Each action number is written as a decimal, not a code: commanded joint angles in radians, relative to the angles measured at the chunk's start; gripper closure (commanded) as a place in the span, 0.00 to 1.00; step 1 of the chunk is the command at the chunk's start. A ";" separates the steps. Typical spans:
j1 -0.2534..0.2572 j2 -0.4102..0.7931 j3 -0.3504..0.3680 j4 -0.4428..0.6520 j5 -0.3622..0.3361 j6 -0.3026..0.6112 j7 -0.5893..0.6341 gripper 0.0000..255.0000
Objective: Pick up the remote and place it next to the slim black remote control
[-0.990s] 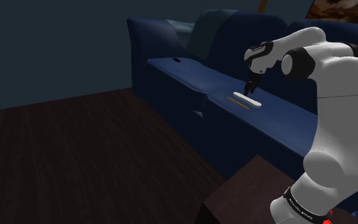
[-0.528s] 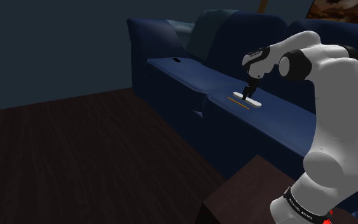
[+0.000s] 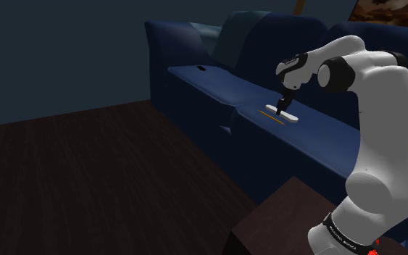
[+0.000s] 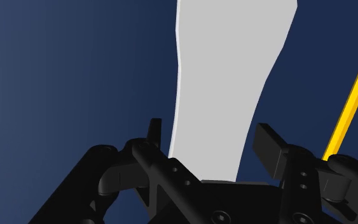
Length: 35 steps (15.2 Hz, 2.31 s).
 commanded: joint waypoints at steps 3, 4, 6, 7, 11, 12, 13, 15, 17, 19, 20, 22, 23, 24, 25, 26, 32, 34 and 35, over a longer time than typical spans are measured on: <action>0.000 0.000 0.000 0.000 0.000 0.000 0.000 1.00; 0.000 0.000 0.000 0.000 0.000 0.000 0.000 1.00; 0.000 0.000 0.000 0.000 0.000 0.000 0.000 1.00; 0.000 0.000 0.000 0.000 0.000 0.000 0.000 1.00; 0.001 -0.016 -0.005 0.017 -0.008 -0.031 0.005 1.00; 0.002 -0.020 -0.006 0.023 -0.010 -0.041 0.007 1.00; 0.002 -0.025 -0.008 0.029 -0.012 -0.052 0.009 1.00; 0.002 -0.034 -0.011 0.043 -0.017 -0.074 0.012 1.00; 0.002 -0.042 -0.013 0.058 -0.021 -0.096 0.015 1.00; 0.001 -0.049 -0.015 0.074 -0.025 -0.118 0.018 1.00; 0.001 -0.052 -0.016 0.083 -0.027 -0.130 0.020 1.00; 0.000 -0.058 -0.018 0.101 -0.030 -0.153 0.023 1.00; -0.001 -0.061 -0.019 0.111 -0.032 -0.165 0.024 1.00; -0.002 -0.063 -0.020 0.120 -0.034 -0.177 0.025 1.00; -0.002 -0.064 -0.021 0.127 -0.034 -0.185 0.026 1.00; -0.003 -0.093 -0.028 0.082 -0.041 -0.168 0.011 1.00; -0.020 -0.238 -0.076 -0.138 -0.084 -0.091 -0.081 1.00; -0.031 -0.278 -0.092 -0.195 -0.099 -0.072 -0.112 1.00; -0.037 -0.297 -0.100 -0.222 -0.106 -0.064 -0.127 1.00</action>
